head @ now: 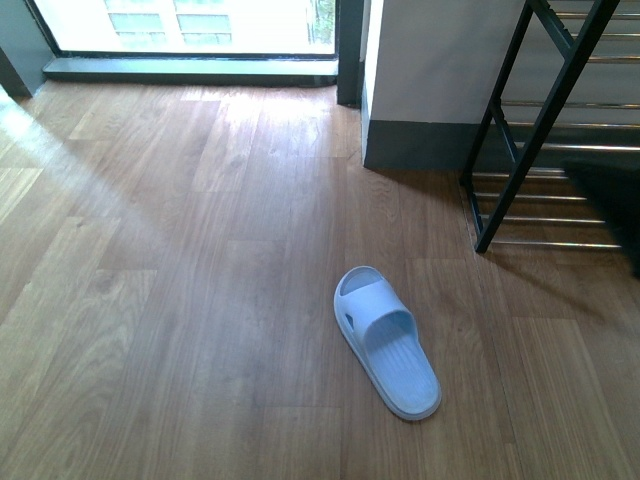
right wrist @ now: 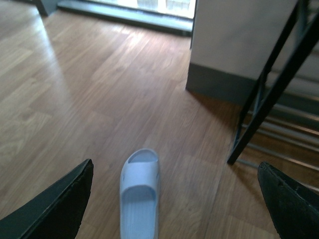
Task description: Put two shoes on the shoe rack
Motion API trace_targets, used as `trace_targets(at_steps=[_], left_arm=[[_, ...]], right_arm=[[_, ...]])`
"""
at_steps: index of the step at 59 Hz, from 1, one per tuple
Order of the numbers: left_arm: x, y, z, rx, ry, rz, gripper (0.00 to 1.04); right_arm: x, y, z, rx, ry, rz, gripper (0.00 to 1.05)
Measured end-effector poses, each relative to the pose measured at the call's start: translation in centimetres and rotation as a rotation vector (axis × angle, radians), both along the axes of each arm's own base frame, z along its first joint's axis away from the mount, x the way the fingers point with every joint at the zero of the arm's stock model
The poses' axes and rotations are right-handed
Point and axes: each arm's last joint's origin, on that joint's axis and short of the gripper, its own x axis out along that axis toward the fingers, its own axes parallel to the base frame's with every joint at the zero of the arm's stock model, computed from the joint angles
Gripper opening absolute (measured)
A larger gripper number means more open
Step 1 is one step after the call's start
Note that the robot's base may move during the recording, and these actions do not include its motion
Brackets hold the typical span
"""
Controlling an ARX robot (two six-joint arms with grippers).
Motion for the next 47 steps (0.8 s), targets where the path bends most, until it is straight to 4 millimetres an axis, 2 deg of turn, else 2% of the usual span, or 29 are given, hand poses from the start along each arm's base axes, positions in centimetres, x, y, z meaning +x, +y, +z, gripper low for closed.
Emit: trace_targets(at_steps=[11, 21, 28, 35, 42, 47], left_arm=[[0.0, 0.0, 0.0, 0.0, 0.0, 0.0, 0.02], [0.0, 0.0, 0.0, 0.0, 0.0, 0.0, 0.02], [0.0, 0.0, 0.0, 0.0, 0.0, 0.0, 0.02], [0.0, 0.0, 0.0, 0.0, 0.0, 0.0, 0.02], [0.0, 0.0, 0.0, 0.0, 0.0, 0.0, 0.02], [0.0, 0.0, 0.0, 0.0, 0.0, 0.0, 0.02]], right_arm=[[3.6, 1.7, -5.0, -0.064, 0.108, 0.008, 0.96], [5.7, 2.6, -9.3, -0.102, 0.191, 0.002, 0.96], [7.5, 3.6, -14.0, -0.124, 0.283, 0.001, 0.96], [8.2, 4.3, -16.5, -0.133, 0.322, -0.007, 0.96], [8.8, 5.6, -20.2, -0.16, 0.379, 0.015, 0.96], [8.9, 5.9, -21.6, -0.17, 0.402, 0.022, 0.96]])
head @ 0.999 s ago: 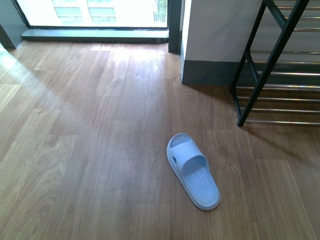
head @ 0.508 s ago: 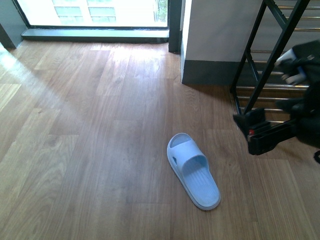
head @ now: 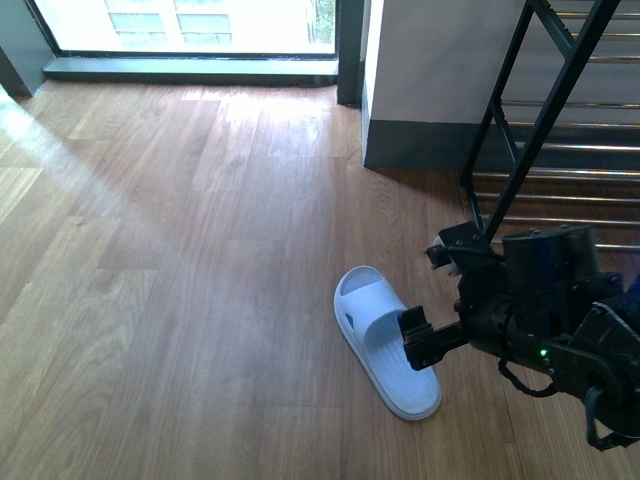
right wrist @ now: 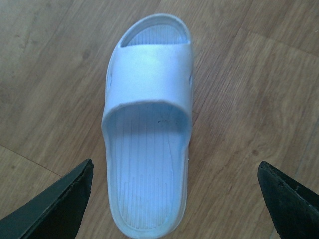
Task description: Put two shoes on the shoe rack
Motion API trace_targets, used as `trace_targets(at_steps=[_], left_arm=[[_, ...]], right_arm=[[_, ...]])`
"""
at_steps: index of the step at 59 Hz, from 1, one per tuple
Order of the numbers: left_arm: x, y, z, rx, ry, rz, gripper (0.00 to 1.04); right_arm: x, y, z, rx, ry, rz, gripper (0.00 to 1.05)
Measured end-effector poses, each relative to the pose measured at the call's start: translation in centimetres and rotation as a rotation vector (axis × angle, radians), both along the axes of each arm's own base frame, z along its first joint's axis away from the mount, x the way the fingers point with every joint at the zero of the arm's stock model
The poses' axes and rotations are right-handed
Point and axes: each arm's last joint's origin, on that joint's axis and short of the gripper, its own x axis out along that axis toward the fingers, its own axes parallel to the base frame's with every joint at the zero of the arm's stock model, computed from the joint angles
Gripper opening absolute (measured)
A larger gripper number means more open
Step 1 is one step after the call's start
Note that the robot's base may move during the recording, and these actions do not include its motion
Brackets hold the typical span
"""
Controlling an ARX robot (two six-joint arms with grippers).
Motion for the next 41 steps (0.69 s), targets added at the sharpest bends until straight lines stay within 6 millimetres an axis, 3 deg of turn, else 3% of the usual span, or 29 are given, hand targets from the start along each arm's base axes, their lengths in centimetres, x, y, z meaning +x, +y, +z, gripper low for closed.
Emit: trace_targets(at_steps=[17, 41], left_arm=[[0.0, 0.0, 0.0, 0.0, 0.0, 0.0, 0.02], [0.0, 0.0, 0.0, 0.0, 0.0, 0.0, 0.02]], right_arm=[[1.5, 1.2, -4.3, -0.007, 0.018, 0.017, 0.96], [5.2, 2.3, -7.4, -0.093, -0.05, 0.099, 0.96]])
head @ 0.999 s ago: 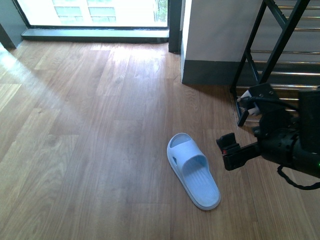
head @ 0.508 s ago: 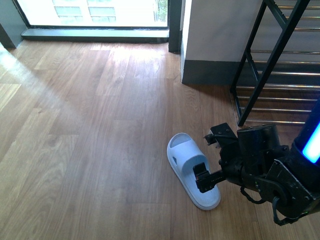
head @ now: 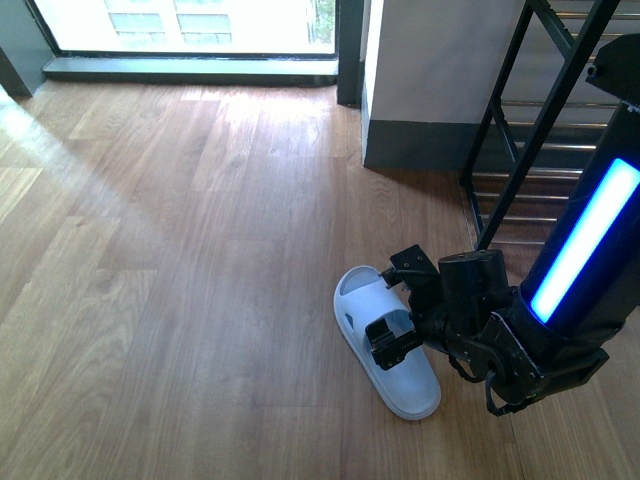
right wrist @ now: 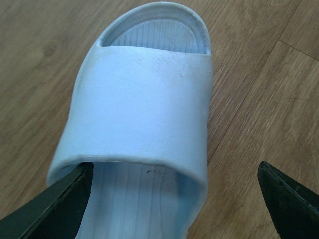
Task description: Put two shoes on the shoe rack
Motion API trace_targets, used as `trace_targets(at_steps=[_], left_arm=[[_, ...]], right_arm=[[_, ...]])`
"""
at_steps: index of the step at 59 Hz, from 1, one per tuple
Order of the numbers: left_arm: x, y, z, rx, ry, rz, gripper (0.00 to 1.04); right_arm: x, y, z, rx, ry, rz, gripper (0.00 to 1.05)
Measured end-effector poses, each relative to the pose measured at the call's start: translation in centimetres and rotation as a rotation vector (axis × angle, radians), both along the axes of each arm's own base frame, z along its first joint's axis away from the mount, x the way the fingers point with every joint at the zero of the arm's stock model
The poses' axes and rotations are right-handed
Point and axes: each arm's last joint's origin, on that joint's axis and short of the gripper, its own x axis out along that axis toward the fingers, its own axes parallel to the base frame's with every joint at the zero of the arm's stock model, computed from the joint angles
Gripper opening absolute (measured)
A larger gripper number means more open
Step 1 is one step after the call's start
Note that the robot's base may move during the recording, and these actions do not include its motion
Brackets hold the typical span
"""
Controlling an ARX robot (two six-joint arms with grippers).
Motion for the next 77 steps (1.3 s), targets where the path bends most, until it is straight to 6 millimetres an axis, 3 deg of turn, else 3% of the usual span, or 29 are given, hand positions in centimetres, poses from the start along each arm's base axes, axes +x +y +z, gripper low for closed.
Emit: trace_targets(at_steps=[16, 35, 40, 58, 68, 72, 75, 77], left_arm=[[0.0, 0.0, 0.0, 0.0, 0.0, 0.0, 0.02], [0.0, 0.0, 0.0, 0.0, 0.0, 0.0, 0.02], [0.0, 0.0, 0.0, 0.0, 0.0, 0.0, 0.02], [0.0, 0.0, 0.0, 0.0, 0.0, 0.0, 0.02], [0.0, 0.0, 0.0, 0.0, 0.0, 0.0, 0.02], [0.0, 0.0, 0.0, 0.0, 0.0, 0.0, 0.02], [0.0, 0.0, 0.0, 0.0, 0.0, 0.0, 0.02], [0.0, 0.0, 0.0, 0.0, 0.0, 0.0, 0.02]], right_arm=[[2.2, 1.0, -1.6, -0.066, -0.031, 0.011, 0.93], [2.8, 0.9, -1.5, -0.065, -0.056, -0.003, 0.53], [2.8, 0.7, -1.5, -0.065, -0.053, -0.008, 0.37], [2.7, 0.3, -0.9, -0.062, -0.094, -0.012, 0.01], [1.5, -1.2, 2.1, -0.056, -0.168, 0.046, 0.01], [0.9, -2.6, 6.1, -0.071, -0.25, 0.057, 0.01], [0.0, -4.0, 11.1, -0.086, -0.323, 0.048, 0.01], [-0.4, -4.4, 12.5, -0.09, -0.337, 0.047, 0.01]])
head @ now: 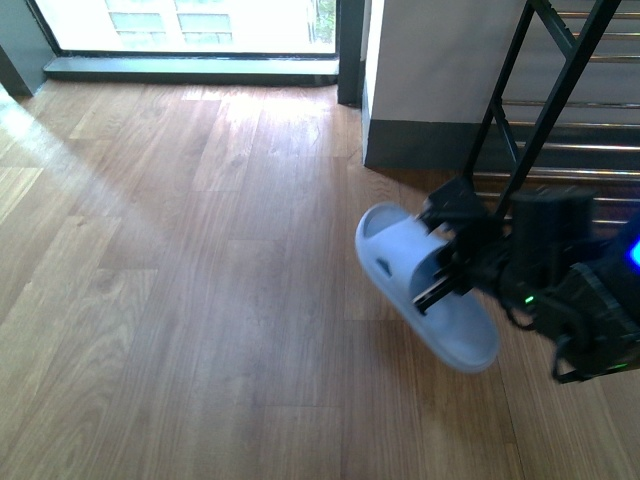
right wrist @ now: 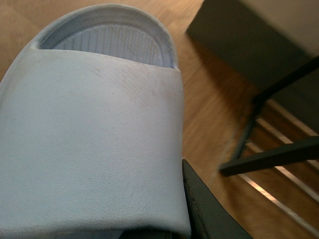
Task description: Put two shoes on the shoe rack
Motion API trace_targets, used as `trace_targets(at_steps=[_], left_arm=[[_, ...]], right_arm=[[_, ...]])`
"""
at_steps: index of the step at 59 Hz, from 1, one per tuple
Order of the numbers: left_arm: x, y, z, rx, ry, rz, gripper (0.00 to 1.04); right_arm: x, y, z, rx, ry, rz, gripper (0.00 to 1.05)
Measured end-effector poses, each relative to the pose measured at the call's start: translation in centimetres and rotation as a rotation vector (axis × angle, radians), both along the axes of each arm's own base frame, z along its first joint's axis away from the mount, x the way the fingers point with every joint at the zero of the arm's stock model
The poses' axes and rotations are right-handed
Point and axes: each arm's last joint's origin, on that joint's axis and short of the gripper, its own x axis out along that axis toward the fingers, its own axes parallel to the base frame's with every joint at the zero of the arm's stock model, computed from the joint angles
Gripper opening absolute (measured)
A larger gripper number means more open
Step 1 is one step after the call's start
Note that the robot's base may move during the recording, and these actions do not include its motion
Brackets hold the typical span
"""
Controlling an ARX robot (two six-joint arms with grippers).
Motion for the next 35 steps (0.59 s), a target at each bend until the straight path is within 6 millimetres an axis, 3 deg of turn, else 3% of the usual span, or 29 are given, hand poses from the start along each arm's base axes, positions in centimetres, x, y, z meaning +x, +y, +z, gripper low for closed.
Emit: trace_targets(at_steps=[4, 8, 13, 16, 26, 35], left_arm=[[0.0, 0.0, 0.0, 0.0, 0.0, 0.0, 0.02], [0.0, 0.0, 0.0, 0.0, 0.0, 0.0, 0.02], [0.0, 0.0, 0.0, 0.0, 0.0, 0.0, 0.02], [0.0, 0.0, 0.0, 0.0, 0.0, 0.0, 0.02], [0.0, 0.0, 0.0, 0.0, 0.0, 0.0, 0.02], [0.0, 0.0, 0.0, 0.0, 0.0, 0.0, 0.02]], right_arm=[[-1.1, -0.9, 3.7, -0.005, -0.044, -0.002, 0.01], [-3.6, -1.9, 9.1, 0.0, -0.101, 0.01, 0.01], [-5.9, -2.3, 12.2, 0.001, -0.127, 0.034, 0.01], [-8.3, -2.6, 14.9, 0.011, -0.157, 0.064, 0.01], [-13.2, -3.1, 19.8, 0.04, -0.244, 0.119, 0.01], [-17.4, -3.6, 22.5, 0.069, -0.313, 0.141, 0.01]])
